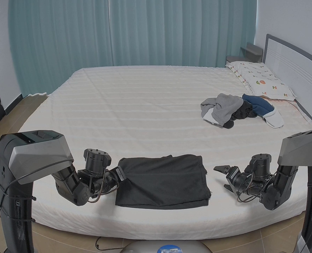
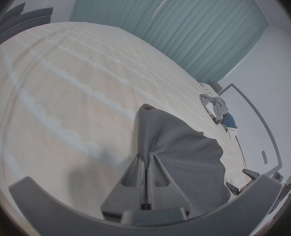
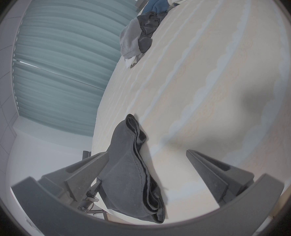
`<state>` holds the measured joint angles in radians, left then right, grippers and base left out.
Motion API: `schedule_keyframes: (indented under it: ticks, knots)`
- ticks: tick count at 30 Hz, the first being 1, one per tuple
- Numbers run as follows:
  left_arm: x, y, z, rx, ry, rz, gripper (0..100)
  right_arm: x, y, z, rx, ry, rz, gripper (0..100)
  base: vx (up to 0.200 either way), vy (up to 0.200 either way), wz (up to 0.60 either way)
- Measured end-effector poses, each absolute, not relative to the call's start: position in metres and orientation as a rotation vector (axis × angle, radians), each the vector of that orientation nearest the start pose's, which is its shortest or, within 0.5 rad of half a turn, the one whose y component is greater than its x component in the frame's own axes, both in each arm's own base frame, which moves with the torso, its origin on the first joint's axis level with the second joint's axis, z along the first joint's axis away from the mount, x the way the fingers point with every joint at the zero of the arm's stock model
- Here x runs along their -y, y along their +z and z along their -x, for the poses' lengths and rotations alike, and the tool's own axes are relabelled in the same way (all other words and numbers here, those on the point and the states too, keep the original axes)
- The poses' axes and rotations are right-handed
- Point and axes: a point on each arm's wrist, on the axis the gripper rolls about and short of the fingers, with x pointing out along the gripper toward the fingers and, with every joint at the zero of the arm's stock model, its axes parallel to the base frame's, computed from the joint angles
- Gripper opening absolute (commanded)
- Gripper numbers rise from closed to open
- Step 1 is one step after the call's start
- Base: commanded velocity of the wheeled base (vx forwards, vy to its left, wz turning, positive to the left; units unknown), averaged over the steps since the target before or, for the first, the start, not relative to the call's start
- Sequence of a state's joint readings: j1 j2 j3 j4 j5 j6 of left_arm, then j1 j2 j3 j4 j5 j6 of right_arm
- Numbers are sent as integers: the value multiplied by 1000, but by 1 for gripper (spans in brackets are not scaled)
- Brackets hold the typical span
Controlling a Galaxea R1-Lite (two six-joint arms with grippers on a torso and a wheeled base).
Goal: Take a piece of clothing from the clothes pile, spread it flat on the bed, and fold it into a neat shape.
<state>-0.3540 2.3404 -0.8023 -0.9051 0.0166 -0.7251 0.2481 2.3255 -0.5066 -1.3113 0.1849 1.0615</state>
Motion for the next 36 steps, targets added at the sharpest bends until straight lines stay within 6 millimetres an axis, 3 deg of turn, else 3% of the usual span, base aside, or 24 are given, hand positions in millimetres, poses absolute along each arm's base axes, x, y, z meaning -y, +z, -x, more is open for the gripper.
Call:
schedule_keyframes:
  ticks: [33,36]
  knots:
    - [130,-13,-341,-729,-74,604,0,-84,-17,-312,-684,113,-1004,100,0,200,0]
    - [130,-11,-340,-731,-76,605,0,-84,-17,-312,-683,112,-1004,100,0,0,0]
